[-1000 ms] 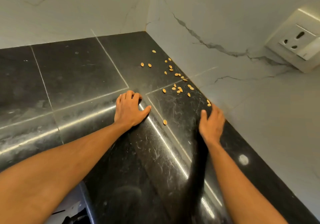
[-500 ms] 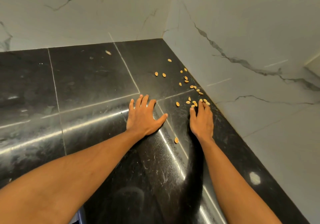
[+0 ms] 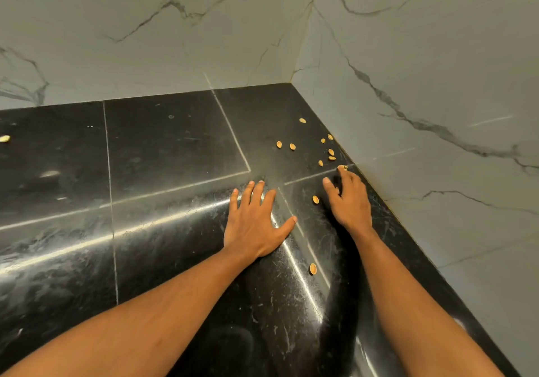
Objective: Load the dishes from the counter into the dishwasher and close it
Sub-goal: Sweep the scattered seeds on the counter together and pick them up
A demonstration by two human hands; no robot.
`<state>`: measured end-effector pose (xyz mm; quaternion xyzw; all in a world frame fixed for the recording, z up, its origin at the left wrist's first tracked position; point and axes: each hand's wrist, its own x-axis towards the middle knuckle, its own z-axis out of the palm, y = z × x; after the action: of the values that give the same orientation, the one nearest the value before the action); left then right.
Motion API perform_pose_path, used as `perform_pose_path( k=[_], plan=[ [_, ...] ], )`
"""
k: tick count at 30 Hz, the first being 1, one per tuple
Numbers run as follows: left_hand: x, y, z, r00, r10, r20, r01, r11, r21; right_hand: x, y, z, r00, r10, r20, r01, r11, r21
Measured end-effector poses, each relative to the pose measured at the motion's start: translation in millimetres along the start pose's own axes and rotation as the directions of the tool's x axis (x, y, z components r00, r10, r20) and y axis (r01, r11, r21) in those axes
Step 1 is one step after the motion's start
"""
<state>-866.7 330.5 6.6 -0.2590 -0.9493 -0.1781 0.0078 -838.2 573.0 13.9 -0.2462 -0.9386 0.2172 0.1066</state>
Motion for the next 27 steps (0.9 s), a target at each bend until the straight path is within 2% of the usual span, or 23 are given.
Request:
perform_pose_path(
  k=[3,7,9,12,16,19,21,24,27],
  plan=[
    [0.5,0.7,-0.3,1.0,-0.007,-0.002,0.007,1.0,0.016,-2.6,-3.5,7.7,0.991,-0.136,0.008,0.135,0.99,0.03],
    [-0.7,1.3,-1.7,1.0,0.001,-0.003,-0.001,1.0,0.026,16.1,7.2,-1.0,0.993,-0.037,-0.116,0.049,0.993,0.108],
    [-0.7,1.0,-1.9,1.0,-0.002,-0.006,0.002,1.0,0.025,33.6,10.2,-1.5,0.996,-0.008,-0.09,0.016,0.995,0.095],
    [-0.1,0.9,-1.5,1.0,-0.004,0.0,0.004,1.0,0.03,56.8,3.8,4.7,0.999,-0.04,-0.014,0.041,0.997,0.068],
    [2.0,1.4,-0.5,1.0,-0.013,-0.02,0.014,0.999,0.031,61.1,-15.2,8.8,0.977,-0.187,0.102,0.184,0.982,0.039],
    [6.7,2.2,-2.5,0.997,-0.004,-0.081,0.007,0.999,0.034,36.9,-26.6,14.1,0.94,-0.309,0.141,0.298,0.95,0.097],
    [19.7,0.2,-6.3,0.992,0.002,-0.127,-0.001,1.0,0.003,24.9,-25.4,14.3,0.954,-0.28,0.11,0.249,0.939,0.237],
    [55.6,-9.1,-9.6,0.983,-0.058,-0.173,0.045,0.996,-0.079,30.9,-18.6,8.2,0.987,-0.154,0.052,0.111,0.874,0.473],
    [88.1,-16.3,-0.9,0.98,-0.081,-0.181,0.07,0.995,-0.068,57.2,-10.4,11.5,0.996,-0.085,-0.007,0.08,0.895,0.44]
  ],
)
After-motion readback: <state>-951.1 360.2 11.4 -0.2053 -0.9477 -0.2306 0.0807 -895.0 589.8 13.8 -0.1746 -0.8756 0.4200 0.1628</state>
